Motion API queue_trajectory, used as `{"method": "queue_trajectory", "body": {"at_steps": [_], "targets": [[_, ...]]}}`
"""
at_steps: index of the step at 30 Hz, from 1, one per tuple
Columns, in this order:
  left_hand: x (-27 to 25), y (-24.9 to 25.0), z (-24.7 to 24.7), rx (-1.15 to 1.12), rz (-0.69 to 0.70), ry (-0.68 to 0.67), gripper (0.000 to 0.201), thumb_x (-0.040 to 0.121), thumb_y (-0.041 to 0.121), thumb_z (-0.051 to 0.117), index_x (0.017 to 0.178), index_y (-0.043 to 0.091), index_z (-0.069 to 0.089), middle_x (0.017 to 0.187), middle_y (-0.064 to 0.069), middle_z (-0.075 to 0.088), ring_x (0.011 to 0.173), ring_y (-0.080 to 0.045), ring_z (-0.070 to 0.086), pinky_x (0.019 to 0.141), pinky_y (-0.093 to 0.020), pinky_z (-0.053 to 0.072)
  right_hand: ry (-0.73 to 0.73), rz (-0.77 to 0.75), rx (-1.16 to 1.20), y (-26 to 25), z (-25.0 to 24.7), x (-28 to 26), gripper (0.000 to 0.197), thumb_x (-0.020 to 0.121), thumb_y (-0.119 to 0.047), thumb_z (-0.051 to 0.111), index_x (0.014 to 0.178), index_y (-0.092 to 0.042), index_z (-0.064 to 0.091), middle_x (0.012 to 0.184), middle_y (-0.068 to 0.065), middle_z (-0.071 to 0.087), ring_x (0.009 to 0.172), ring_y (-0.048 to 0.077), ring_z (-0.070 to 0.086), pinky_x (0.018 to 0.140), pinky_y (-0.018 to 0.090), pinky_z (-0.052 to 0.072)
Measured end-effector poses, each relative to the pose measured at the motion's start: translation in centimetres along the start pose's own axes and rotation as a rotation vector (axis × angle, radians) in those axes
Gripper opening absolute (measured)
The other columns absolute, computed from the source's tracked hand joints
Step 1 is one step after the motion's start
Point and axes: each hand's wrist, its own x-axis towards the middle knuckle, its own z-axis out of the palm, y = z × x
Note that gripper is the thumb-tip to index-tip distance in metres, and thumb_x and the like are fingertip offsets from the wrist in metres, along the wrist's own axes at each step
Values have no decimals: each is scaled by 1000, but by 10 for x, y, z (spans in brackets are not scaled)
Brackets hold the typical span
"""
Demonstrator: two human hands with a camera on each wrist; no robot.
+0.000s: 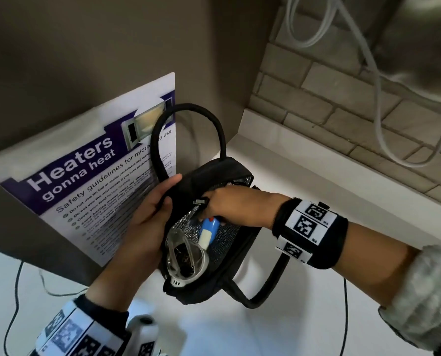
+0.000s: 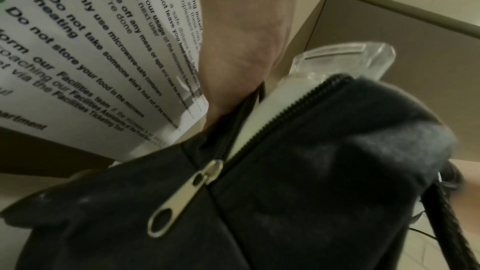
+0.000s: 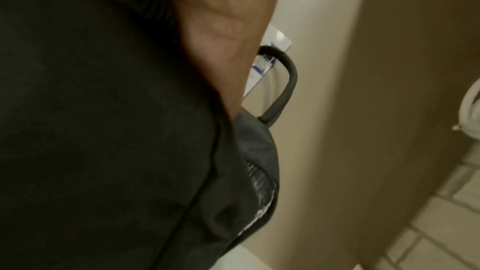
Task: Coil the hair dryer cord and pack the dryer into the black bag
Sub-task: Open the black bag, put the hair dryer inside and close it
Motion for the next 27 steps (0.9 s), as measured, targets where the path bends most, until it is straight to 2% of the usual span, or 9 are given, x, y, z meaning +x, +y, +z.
{"method": "queue_trajectory", "body": {"at_steps": [3,6,8,11,14,19,21,24,27], "targets": [[1,1,0,-13,4,8,40,100,3,34,121,25,60,109,13,72,106,-4,65,75,-14,53,-56,-11,127,7,11,3,42,81,-1,61,120,-15,64,117,10,61,106,28,59,84,30,46],[-2,3,7,15,16,-23,40,99,2,35,122,24,59,110,18,71,108,-1,64,85,-16,53,-110,5,160,16,27,4,42,80,1,63,120,-9,64,117,14,63,108,31,58,89,29,42],[-4,4,12,23,28,-39,40,99,1,35,125,21,57,111,19,70,110,-1,63,90,-17,51,-118,30,171,22,39,5,46,76,3,65,121,-11,64,117,13,64,110,29,57,89,22,36],[-5,6,13,23,34,-51,40,99,1,34,125,22,57,111,21,70,109,1,62,84,-13,51,-119,68,203,28,48,6,49,80,1,63,125,-17,61,126,10,58,116,26,53,94,18,31],[-6,9,11,90,61,-74,40,99,2,35,124,24,57,112,23,69,109,4,61,82,-9,48,-156,156,228,29,44,4,51,84,-8,61,130,-28,56,132,7,45,121,25,45,101,26,34],[-11,16,-2,290,138,-119,36,95,4,47,119,26,62,113,15,69,109,-1,62,84,-9,47,-224,247,188,12,11,-14,46,92,-34,53,138,-32,46,131,4,52,122,23,46,98,30,37],[-13,22,-9,397,150,-142,39,92,0,54,118,27,63,112,14,69,108,-1,62,84,-10,47,-203,230,219,0,-4,-26,39,96,-36,47,133,-27,52,127,6,58,116,24,51,98,30,39],[-16,33,-24,599,122,-298,55,80,14,63,128,37,52,127,22,54,121,3,51,97,-14,42,-137,189,335,-15,-16,-36,33,98,-37,40,110,-20,66,102,3,69,90,19,58,90,35,46],[-22,39,-31,1048,211,-390,74,66,37,57,135,47,35,135,22,24,131,3,28,108,-26,29,-297,277,301,-27,-16,-37,38,99,-36,31,108,-15,61,112,7,64,97,22,54,94,33,41]]}}
